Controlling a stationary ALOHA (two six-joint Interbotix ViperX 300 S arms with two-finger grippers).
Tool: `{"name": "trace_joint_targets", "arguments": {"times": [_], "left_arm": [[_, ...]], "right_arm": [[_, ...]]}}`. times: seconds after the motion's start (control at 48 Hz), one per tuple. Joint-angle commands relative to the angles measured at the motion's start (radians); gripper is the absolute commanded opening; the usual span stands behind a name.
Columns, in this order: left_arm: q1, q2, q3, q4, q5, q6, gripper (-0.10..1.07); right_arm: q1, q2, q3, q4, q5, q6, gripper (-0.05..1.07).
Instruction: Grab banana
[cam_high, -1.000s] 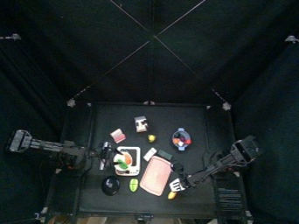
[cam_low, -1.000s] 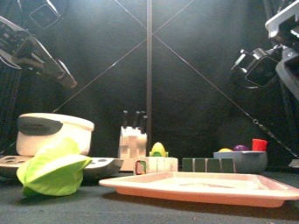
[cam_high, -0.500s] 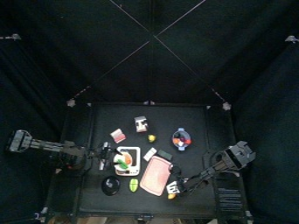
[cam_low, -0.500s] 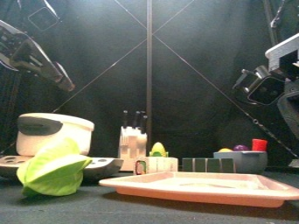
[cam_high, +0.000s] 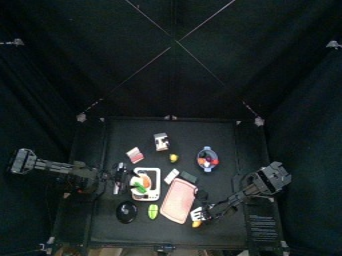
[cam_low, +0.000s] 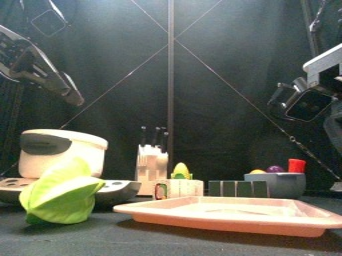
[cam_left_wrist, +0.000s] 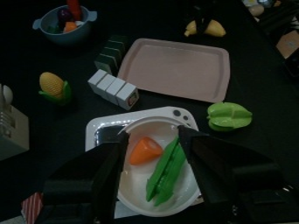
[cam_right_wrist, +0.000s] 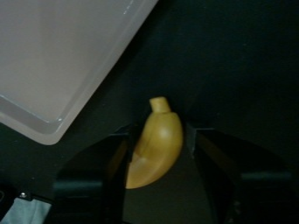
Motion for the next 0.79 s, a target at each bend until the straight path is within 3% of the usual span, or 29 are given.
{"name": "trace_joint_targets", "arguments": {"times": [0.0, 0.271, 0.646, 0.771], "left_arm": [[0.002, 0.000, -0.012, -0.002, -0.009, -0.002, 0.87], [0.002, 0.000, -0.009, 0.000, -0.011, -0.002, 0.87], [0.002, 0.000, -0.008, 0.000, -0.012, -0.002, 0.87], [0.002, 0.000, -0.003, 0.000, -0.021, -0.002, 0.87]], "right_arm": [[0.005, -0.015, -0.009, 0.002, 0.009, 0.002, 0.75], [0.003, -0.052, -0.017, -0.009, 0.046, 0.000, 0.53], [-0.003, -0.143, -0.028, -0.083, 0.150, 0.000, 0.52], [-0.017, -0.178, -0.031, -0.164, 0.147, 0.000, 0.52]]}}
